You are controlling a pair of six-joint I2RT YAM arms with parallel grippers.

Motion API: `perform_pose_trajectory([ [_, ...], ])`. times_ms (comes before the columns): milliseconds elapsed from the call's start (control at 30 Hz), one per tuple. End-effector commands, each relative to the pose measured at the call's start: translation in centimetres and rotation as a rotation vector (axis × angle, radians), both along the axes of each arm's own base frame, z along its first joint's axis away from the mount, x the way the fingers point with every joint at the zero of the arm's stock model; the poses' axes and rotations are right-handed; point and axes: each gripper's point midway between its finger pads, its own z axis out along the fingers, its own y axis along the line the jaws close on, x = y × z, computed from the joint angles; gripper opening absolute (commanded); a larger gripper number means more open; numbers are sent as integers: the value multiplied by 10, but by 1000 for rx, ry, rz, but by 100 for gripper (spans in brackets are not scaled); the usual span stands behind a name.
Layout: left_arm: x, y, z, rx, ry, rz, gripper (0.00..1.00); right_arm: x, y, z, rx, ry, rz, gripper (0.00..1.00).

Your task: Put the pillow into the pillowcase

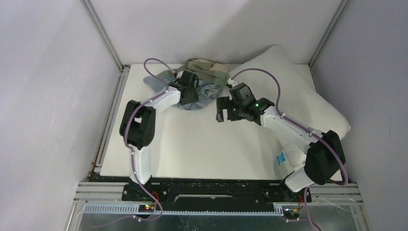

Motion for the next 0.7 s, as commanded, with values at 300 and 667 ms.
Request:
perform_pose_trajectory([
  [300, 5, 18, -44, 29, 123, 175, 71, 0, 1, 4, -11, -23, 6, 98],
  [667, 0, 16, -32, 11, 113, 136, 0, -1, 2, 3, -21, -29, 13, 97],
])
